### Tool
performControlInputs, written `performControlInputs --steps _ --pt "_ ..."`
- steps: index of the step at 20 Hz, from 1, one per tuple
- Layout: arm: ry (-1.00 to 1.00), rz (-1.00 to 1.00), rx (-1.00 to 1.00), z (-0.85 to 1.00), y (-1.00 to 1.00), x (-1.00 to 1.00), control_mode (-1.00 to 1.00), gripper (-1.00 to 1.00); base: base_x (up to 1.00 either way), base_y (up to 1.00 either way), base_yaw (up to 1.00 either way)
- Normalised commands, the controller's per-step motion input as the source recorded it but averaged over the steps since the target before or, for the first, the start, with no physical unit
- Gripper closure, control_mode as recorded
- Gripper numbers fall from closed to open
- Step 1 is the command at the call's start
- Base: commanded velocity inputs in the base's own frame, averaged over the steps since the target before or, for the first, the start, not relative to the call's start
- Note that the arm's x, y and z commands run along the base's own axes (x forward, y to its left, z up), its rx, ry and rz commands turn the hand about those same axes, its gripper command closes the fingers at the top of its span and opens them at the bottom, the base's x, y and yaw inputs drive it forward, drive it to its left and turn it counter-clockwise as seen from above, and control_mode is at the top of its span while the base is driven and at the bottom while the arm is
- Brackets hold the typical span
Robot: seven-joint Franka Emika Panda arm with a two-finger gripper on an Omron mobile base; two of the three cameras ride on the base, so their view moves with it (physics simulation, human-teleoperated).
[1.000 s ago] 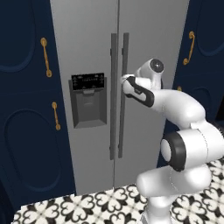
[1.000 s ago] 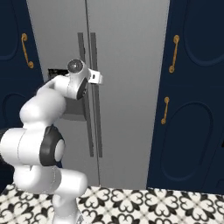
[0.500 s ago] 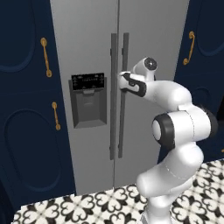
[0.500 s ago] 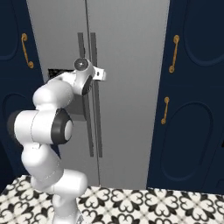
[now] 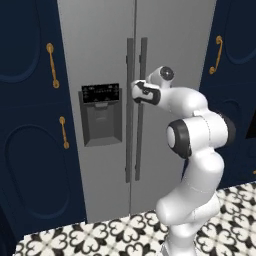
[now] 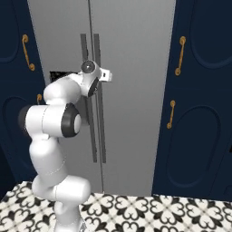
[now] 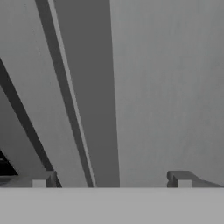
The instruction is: Take the strawberry from the fridge and place it on top of the pancake, located on the dining counter.
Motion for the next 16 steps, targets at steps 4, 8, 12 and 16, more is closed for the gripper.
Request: performControlInputs --steps 4,8,12,16 --pt "0.0 0.0 0.0 0.0 0.0 0.7 -1.0 -1.0 0.0 0.0 0.0" --pt "0.0 0.0 0.0 0.0 0.0 0.57 -1.0 -1.0 0.0 0.0 0.0" --pt "-0.02 0.0 0.0 0.0 0.0 0.29 -1.0 1.0 0.0 0.0 0.0" --pt "-0.02 0.0 0.0 0.0 0.0 0.21 -1.0 1.0 0.0 0.0 0.0"
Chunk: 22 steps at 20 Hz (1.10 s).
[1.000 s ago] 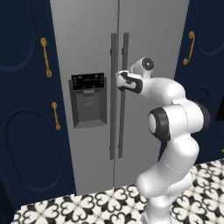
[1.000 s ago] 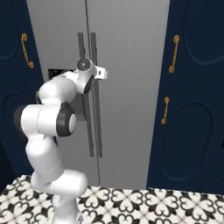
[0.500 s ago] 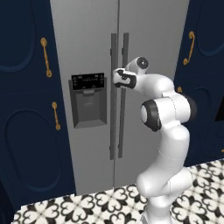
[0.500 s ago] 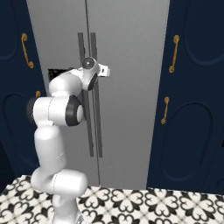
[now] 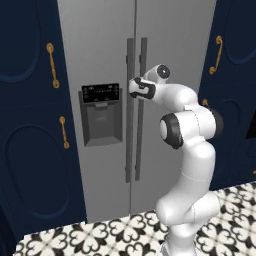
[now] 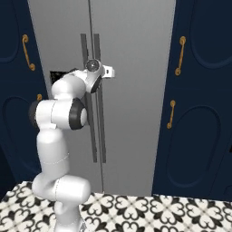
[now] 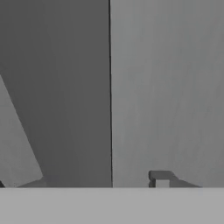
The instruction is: Take the strawberry from the fridge and place it on top of the pancake, located on the dining counter.
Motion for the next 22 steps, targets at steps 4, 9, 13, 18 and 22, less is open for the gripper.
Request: performControlInputs --steps 4,9,13,18,22 --pt "-0.08 -0.02 0.01 0.0 -0.04 -0.03 -1.0 1.0 0.0 0.0 0.0" --pt "-0.01 -0.1 0.01 -0.02 -0.46 -0.37 -1.0 1.0 0.0 0.0 0.0" --pt "0.07 -0.11 0.0 -0.08 -0.9 -0.92 -1.0 1.0 0.0 0.0 0.0" --pt "0.02 -0.09 0.0 -0.1 -1.0 -1.0 -1.0 1.0 0.0 0.0 0.0" --pt "0.0 -0.04 0.02 -0.09 -1.0 -1.0 -1.0 1.0 0.0 0.0 0.0"
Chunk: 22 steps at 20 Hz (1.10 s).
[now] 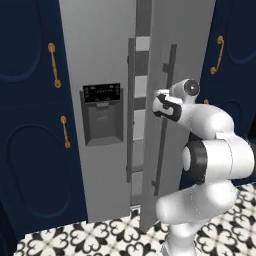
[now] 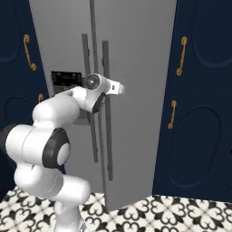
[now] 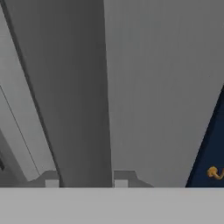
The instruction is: Take the strawberry from the fridge and place it on top of the pancake, located on the dining counter.
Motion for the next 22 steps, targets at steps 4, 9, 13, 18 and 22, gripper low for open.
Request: performControlInputs --steps 4,9,13,18,22 --pt "0.01 0.0 0.12 -0.01 -1.0 -1.0 -1.0 1.0 0.0 0.0 0.0" --pt "-0.01 0.01 0.18 0.0 -1.0 -1.0 -1.0 1.0 0.0 0.0 0.0" --pt "-0.02 0.02 0.12 0.0 -1.0 -0.71 -1.0 1.0 0.0 0.0 0.0" --pt "-0.01 -0.02 0.09 0.05 -0.93 -0.8 -1.0 1.0 0.0 0.0 0.0" --pt "0.0 -0.04 0.01 0.17 -0.58 -0.57 -1.0 -1.0 0.0 0.0 0.0"
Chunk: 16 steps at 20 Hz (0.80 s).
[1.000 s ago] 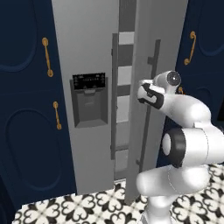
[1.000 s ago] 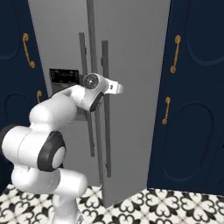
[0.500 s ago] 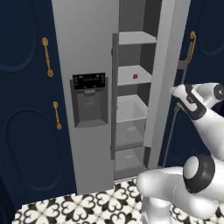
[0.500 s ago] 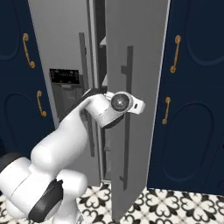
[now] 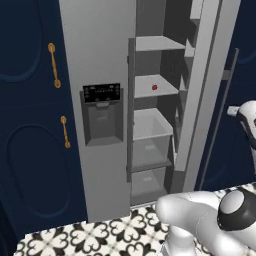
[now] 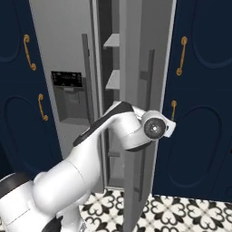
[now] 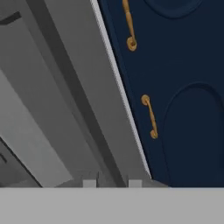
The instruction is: Take the strawberry from the fridge and place it on top of the pancake, located on the dining counter.
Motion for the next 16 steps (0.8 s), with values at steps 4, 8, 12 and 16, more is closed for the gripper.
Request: performControlInputs --steps 4,8,12,16 --pt "0.09 -0.02 -0.13 0.42 0.03 -0.41 -1.0 -1.0 0.0 0.0 0.0" --pt "0.38 0.0 -0.46 0.48 0.75 -0.02 -1.0 -1.0 0.0 0.0 0.0" --pt "0.56 0.0 -0.6 0.14 1.0 0.22 -1.0 -1.0 0.0 0.0 0.0" --pt "0.45 0.0 -0.44 -0.02 1.0 0.59 -1.0 -1.0 0.0 0.0 0.0"
